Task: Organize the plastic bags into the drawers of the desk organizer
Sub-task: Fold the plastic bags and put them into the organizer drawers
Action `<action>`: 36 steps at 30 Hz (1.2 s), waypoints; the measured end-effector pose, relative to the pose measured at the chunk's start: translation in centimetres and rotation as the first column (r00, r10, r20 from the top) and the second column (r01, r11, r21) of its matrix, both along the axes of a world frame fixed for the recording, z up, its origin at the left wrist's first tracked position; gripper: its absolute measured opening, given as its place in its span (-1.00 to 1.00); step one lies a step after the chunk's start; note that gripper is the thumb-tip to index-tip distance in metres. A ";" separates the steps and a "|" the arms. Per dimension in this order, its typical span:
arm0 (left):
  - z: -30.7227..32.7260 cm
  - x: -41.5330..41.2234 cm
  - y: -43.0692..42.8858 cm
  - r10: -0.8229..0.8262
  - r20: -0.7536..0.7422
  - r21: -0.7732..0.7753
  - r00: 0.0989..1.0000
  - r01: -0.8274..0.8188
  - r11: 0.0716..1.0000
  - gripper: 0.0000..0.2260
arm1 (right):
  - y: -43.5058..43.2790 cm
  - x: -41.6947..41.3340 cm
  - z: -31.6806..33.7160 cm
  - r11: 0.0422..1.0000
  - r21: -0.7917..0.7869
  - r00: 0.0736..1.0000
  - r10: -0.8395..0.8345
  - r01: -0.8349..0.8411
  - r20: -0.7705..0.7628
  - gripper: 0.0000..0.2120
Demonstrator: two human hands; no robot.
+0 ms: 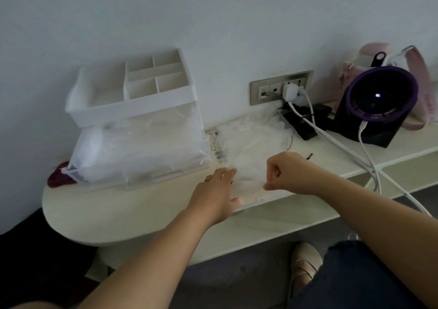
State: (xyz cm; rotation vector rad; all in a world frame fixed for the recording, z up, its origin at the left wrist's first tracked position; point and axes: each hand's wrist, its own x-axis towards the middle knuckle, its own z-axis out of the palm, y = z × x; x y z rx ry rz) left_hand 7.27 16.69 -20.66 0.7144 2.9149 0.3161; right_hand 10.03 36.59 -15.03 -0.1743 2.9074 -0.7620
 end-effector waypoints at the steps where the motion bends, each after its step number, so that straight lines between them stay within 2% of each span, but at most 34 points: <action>1: 0.0 0.0 0.0 0.000 -0.004 -0.001 1.000 0.000 1.000 -0.39 | -0.3 0.0 -0.4 0.999 0.032 1.000 0.019 -0.020 0.021 -0.76; 4: -0.1 0.2 -0.2 0.000 -0.004 -0.004 1.000 0.000 1.000 -0.46 | -0.7 -0.1 -1.2 0.993 0.084 0.995 0.078 -0.083 0.067 -0.70; 7: -0.1 0.2 -0.3 -0.010 0.004 -0.041 1.000 0.011 0.999 -0.54 | -0.3 -0.3 -0.8 0.995 0.043 0.992 0.091 -0.095 0.085 -0.67; 13: -0.1 0.1 -0.4 -0.016 0.049 -0.128 0.999 0.022 0.992 -0.53 | 1.9 -0.1 0.7 0.987 0.024 0.963 0.152 -0.162 0.224 -0.67; 16: 0.1 0.2 -0.3 -0.015 0.061 -0.149 0.998 0.024 0.989 -0.52 | 3.1 0.3 1.7 0.986 -0.128 0.950 0.136 -0.103 0.282 -0.68; 18: 0.3 0.3 -0.2 -0.015 0.063 -0.173 0.998 0.025 0.985 -0.51 | 3.3 0.4 2.5 0.944 -0.327 0.951 0.133 -0.037 0.278 -0.70; 19: 0.4 0.3 -0.2 -0.018 0.059 -0.186 0.998 0.028 0.982 -0.51 | 3.3 0.5 2.7 0.878 -0.479 0.950 0.140 0.011 0.278 -0.73; 21: 0.7 0.6 -0.2 -0.023 0.044 -0.193 0.999 0.032 0.981 -0.51 | 2.4 0.6 3.2 0.606 -0.784 0.946 0.156 0.136 0.285 -0.79; 22: 1.0 0.7 -0.1 -0.035 0.036 -0.190 0.999 0.041 0.981 -0.50 | 2.0 0.6 3.4 0.465 -0.867 0.952 0.140 0.178 0.270 -0.81; 24: 1.9 1.2 -0.2 -0.061 0.029 -0.158 0.998 0.065 0.985 -0.49 | 0.9 0.6 4.1 0.262 -0.944 0.969 0.088 0.202 0.232 -0.83; 26: 3.2 2.1 -0.7 -0.076 0.059 -0.054 0.995 0.079 0.995 -0.52 | -0.3 1.0 5.0 0.093 -0.973 0.973 0.079 0.210 0.217 -0.81; 29: 6.8 3.8 -2.3 -0.115 0.246 0.251 0.963 0.051 0.967 -0.64 | -1.9 1.5 6.9 -0.037 -0.988 0.988 0.043 0.152 0.150 -0.74; 31: 10.1 5.1 -4.0 -0.186 0.344 0.462 0.920 0.006 0.887 -0.76 | -3.3 1.3 8.5 -0.087 -0.991 0.995 -0.031 0.097 0.100 -0.81; 33: 13.0 6.0 -6.0 -0.221 0.259 0.592 0.940 0.026 0.805 -0.79 | -4.7 0.8 10.1 -0.133 -0.988 0.986 -0.137 0.077 0.095 -0.91; 34: 14.0 6.2 -6.9 -0.190 0.167 0.629 0.968 0.044 0.777 -0.77 | -5.4 0.4 10.8 -0.157 -0.985 0.976 -0.190 0.072 0.101 -0.94; 36: 15.3 6.2 -8.8 -0.036 -0.047 0.674 0.998 0.058 0.736 -0.83 | -7.2 -0.4 12.3 -0.122 -0.991 0.952 -0.294 0.054 0.088 -0.95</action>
